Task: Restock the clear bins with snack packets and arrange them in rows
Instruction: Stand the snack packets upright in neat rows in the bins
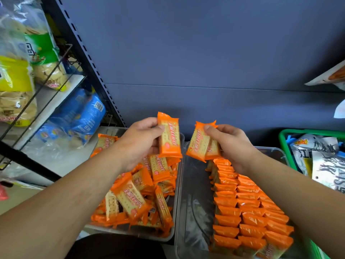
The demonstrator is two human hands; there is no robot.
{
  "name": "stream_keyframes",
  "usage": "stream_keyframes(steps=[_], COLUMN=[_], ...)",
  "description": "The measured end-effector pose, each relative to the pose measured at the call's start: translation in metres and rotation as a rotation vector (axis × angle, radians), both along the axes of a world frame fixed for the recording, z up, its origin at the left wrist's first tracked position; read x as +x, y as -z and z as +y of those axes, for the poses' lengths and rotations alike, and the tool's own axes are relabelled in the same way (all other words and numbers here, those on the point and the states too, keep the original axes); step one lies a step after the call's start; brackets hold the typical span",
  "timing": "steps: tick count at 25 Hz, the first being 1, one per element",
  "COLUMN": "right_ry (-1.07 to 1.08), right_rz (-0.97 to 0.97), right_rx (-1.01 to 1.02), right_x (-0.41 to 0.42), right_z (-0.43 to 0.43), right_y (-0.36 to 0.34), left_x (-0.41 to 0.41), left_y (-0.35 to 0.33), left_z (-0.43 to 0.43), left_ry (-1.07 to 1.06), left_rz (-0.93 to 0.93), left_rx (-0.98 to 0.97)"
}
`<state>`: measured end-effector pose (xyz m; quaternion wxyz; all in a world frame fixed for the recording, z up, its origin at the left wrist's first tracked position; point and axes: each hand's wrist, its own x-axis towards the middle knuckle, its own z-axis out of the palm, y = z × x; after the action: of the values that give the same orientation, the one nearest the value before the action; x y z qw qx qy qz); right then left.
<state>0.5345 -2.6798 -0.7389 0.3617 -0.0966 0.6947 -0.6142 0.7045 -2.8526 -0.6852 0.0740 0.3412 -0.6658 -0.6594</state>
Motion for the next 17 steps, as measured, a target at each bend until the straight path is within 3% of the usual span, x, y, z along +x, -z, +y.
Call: stream_keyframes(steps=[2,11,14,17], right_ry=[-0.026,-0.096,-0.071,-0.046], right_rz=[-0.011,0.024,0.135,0.162], right_rx=[-0.036,-0.039,0.049,0.079], right_x=[0.003,0.007,0.004,0.003], right_z=[-0.001,-0.002,-0.001,0.002], right_y=[-0.006,-0.011,-0.005,-0.003], left_x=[-0.003,-0.013,-0.012,-0.012], left_y=[-0.003,0.004,0.008,0.004], left_z=[0.007,0.012,0.004,0.010], left_ry=[0.042,0.017,-0.054,0.131], left_rz=[0.031,0.029,-0.052,-0.149], left_rx=[0.101,0.017,-0.251,-0.489])
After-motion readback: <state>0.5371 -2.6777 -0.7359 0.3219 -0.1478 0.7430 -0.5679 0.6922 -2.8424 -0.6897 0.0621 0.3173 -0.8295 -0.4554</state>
